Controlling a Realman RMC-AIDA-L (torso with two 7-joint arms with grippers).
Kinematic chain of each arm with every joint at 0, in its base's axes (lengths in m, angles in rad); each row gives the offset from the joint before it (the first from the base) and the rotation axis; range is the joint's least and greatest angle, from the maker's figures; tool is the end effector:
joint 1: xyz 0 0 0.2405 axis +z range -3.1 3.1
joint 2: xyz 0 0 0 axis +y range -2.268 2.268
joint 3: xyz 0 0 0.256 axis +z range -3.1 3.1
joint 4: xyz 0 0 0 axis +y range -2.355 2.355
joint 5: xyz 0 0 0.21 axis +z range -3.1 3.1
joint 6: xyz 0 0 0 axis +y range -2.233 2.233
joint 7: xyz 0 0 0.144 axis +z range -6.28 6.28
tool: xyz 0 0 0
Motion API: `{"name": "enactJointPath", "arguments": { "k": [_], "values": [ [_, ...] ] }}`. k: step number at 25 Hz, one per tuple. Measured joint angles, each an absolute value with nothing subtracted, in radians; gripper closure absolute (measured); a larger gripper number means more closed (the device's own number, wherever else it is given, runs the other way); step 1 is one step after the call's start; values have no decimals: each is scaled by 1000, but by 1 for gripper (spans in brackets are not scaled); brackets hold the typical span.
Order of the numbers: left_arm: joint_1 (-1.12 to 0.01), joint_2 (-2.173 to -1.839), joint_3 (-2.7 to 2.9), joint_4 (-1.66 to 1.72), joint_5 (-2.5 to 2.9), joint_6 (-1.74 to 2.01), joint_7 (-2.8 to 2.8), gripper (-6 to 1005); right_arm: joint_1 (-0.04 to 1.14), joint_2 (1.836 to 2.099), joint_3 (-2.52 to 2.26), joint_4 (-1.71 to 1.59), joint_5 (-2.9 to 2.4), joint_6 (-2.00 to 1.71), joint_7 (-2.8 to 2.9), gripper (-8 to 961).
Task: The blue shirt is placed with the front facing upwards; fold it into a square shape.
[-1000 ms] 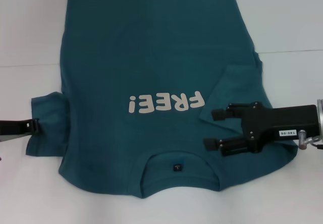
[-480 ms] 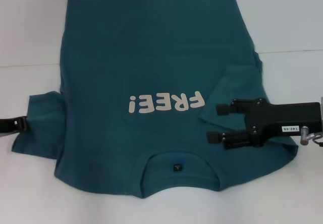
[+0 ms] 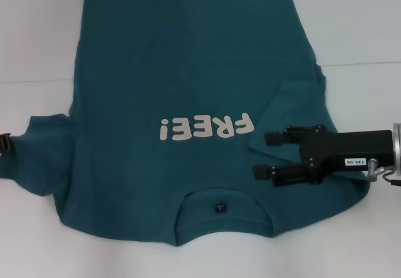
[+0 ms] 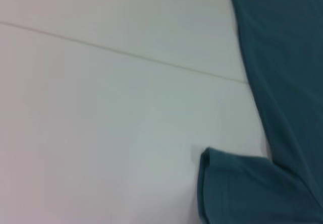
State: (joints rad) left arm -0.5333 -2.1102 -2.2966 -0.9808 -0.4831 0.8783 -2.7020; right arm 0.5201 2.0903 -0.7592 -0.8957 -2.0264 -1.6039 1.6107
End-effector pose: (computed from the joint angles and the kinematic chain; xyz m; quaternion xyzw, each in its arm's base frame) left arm -0.3221 0.4003 0.0596 -0.6817 -0.5861 -0.0585 0.4339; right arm 0.2382 0.3402 0.0239 -0.9453 0.2222 0.2068 0.1197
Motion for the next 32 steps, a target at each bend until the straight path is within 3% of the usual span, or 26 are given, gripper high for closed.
{"name": "enactJointPath", "arguments": {
  "k": [10, 21, 27, 32],
  "values": [
    [-594, -2073, -2295, -896, -479, 826, -2697, 934, 525, 2091, -767, -874, -2026, -1601, 1611, 12],
    [-605, -2055, -2328, -873, -459, 798, -2704, 928, 529, 2091, -773, -870, -2026, -1573, 1611, 11],
    [-600, -2059, -2334, -873, -460, 807, -2700, 925, 537, 2091, -774, -859, -2026, -1565, 1610, 11],
    [-611, -2086, -2324, -892, -465, 828, -2698, 922, 537, 2091, -775, -859, -2027, -1563, 1610, 12]
  ]
}}
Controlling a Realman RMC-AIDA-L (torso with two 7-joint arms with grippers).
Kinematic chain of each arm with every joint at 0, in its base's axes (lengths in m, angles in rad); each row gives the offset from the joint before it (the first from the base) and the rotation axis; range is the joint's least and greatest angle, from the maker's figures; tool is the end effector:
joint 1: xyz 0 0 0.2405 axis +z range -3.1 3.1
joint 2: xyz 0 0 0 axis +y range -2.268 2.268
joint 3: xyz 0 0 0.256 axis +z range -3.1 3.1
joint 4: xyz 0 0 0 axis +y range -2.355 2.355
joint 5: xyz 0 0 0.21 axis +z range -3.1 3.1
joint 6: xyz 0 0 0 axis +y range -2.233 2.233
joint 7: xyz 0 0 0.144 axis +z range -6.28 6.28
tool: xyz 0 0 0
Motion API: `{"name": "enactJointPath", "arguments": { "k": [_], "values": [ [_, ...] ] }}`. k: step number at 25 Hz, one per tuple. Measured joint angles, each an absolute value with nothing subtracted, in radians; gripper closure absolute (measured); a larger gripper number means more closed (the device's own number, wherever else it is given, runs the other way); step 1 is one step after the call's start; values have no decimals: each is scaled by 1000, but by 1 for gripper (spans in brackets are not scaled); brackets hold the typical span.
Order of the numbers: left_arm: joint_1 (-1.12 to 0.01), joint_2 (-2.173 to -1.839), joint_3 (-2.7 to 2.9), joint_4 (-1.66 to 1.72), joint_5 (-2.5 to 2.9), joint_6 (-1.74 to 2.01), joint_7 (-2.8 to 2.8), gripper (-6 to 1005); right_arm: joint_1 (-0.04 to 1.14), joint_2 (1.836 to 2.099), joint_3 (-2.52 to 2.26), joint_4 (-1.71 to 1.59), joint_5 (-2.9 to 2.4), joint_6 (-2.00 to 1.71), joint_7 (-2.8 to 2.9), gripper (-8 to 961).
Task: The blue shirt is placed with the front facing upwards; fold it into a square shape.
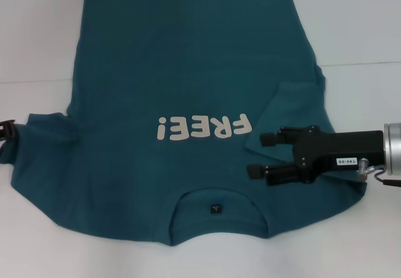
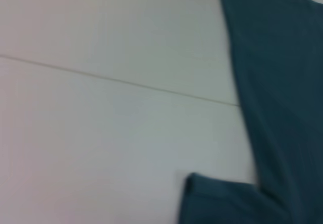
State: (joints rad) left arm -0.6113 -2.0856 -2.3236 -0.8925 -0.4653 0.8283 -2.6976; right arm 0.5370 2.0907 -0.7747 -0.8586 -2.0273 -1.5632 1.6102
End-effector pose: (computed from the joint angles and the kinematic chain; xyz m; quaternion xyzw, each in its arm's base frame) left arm -0.3141 0.4202 0.0599 -0.6854 -0.5763 -0.0609 0.4408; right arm 0.2375 0.3452 0.0158 -0.9442 0.2294 0.2034 0.1206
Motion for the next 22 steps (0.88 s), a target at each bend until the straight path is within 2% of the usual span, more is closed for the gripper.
{"name": "enactJointPath", "arguments": {
  "k": [6, 11, 22],
  "values": [
    [-634, -2130, -2296, -971, -467, 876, -2696, 919, 535, 2091, -775, -843, -2031, -1563, 1604, 12],
    [-667, -2154, -2264, -988, -466, 900, -2697, 916, 534, 2090, -775, -824, -2032, -1561, 1593, 11],
    [-704, -2165, -2157, -961, -535, 899, -2711, 910, 525, 2088, -775, -817, -2033, -1556, 1579, 11]
  ]
}}
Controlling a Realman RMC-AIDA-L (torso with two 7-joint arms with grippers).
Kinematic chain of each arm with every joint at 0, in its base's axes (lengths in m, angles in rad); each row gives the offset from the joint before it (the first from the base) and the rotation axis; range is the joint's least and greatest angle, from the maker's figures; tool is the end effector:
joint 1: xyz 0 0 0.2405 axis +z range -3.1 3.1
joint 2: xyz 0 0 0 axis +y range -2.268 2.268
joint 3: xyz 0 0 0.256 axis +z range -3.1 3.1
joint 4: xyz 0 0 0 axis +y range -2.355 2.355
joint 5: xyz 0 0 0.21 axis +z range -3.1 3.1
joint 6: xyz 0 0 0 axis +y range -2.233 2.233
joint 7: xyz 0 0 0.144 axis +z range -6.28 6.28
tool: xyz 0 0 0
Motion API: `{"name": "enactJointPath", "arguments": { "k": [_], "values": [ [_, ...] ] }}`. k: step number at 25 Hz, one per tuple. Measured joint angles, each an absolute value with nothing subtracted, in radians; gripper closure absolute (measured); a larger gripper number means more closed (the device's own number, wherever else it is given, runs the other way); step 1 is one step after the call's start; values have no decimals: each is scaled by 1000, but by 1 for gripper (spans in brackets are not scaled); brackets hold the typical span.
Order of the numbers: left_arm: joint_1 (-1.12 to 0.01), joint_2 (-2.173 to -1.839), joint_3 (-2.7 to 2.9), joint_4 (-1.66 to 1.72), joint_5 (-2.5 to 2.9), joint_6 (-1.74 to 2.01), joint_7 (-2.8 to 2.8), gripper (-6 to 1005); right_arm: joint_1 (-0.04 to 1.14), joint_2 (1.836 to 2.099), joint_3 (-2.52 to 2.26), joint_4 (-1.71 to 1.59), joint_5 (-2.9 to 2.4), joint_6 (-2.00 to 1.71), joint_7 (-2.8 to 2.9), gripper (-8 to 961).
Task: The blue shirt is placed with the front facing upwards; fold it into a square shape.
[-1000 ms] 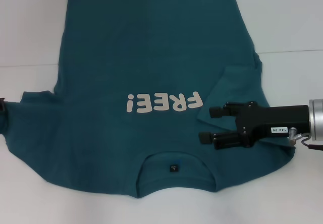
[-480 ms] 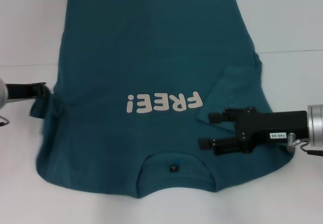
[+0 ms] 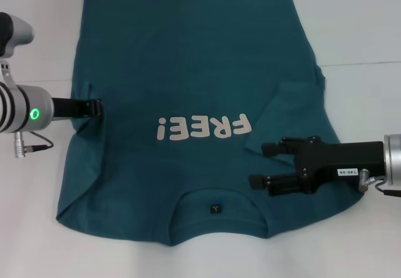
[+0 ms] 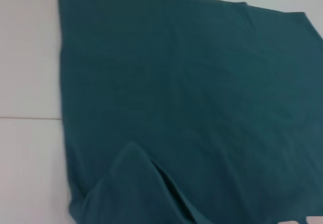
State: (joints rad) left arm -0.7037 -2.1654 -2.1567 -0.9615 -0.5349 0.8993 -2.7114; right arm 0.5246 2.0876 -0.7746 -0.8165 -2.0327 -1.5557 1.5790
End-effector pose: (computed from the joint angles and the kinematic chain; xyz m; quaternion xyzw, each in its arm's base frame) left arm -0.2216 0.4375 0.0039 -0.7723 -0.5169 -0.0789 0.3608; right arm 0.2475 0.3391 0.0095 -0.9434 0.2373 0.2004 0.1163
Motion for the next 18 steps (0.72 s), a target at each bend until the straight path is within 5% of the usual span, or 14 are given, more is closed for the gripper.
{"name": "enactJointPath", "arguments": {
  "k": [18],
  "values": [
    [-755, -2167, -2100, -864, -576, 848, -2706, 900, 525, 2088, -775, -807, -2031, -1552, 1560, 11]
  ]
}}
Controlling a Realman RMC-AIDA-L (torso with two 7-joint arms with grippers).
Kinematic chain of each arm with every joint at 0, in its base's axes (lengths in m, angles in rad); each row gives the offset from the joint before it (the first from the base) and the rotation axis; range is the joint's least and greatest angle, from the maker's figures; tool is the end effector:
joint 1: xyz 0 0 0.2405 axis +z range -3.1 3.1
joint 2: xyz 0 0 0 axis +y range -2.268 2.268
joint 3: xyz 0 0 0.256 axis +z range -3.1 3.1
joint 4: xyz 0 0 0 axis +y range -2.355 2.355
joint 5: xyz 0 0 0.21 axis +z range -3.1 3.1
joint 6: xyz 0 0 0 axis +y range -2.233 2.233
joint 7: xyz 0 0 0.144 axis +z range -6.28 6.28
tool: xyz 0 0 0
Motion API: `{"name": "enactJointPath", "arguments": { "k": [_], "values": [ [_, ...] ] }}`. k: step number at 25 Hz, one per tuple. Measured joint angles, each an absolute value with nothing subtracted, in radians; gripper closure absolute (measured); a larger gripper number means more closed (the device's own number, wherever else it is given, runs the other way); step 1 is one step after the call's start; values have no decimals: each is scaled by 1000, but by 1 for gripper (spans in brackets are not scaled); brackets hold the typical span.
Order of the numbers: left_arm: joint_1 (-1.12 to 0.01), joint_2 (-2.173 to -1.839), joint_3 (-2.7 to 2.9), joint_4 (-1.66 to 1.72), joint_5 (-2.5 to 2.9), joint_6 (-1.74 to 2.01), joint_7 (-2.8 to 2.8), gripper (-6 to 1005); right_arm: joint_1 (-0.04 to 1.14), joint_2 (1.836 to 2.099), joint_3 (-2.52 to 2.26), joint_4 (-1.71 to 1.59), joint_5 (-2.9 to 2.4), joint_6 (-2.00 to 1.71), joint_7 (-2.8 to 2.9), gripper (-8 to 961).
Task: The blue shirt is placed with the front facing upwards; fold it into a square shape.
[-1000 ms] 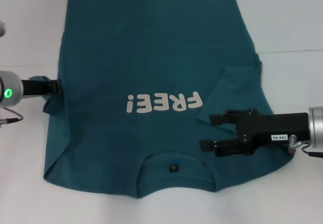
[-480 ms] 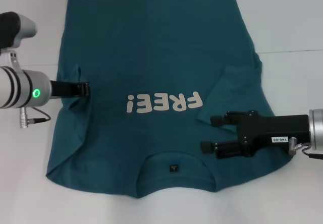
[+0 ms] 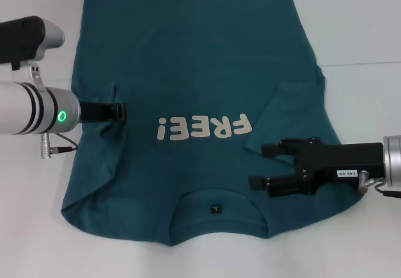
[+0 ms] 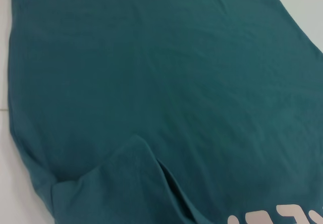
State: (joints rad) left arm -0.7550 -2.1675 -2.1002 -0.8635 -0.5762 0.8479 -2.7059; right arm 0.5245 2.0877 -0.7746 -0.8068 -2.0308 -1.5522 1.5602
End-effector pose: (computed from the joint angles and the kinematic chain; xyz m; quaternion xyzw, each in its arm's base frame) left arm -0.2074 0.4412 -0.0231 -0.7887 -0.5091 -0.0746 0.3365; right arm 0.2484 0.3386 0.0080 -0.9444 0.2324 0.2007 0.1171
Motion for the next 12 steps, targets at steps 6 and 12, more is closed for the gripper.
{"name": "enactJointPath", "arguments": {
  "k": [6, 12],
  "values": [
    [-761, -2166, -2109, -820, -601, 831, -2710, 897, 523, 2088, -775, -807, -2031, -1552, 1560, 11],
    [-745, -2163, -2113, -824, -682, 814, -2702, 833, 524, 2088, -775, -807, -2032, -1552, 1560, 11]
  ]
}}
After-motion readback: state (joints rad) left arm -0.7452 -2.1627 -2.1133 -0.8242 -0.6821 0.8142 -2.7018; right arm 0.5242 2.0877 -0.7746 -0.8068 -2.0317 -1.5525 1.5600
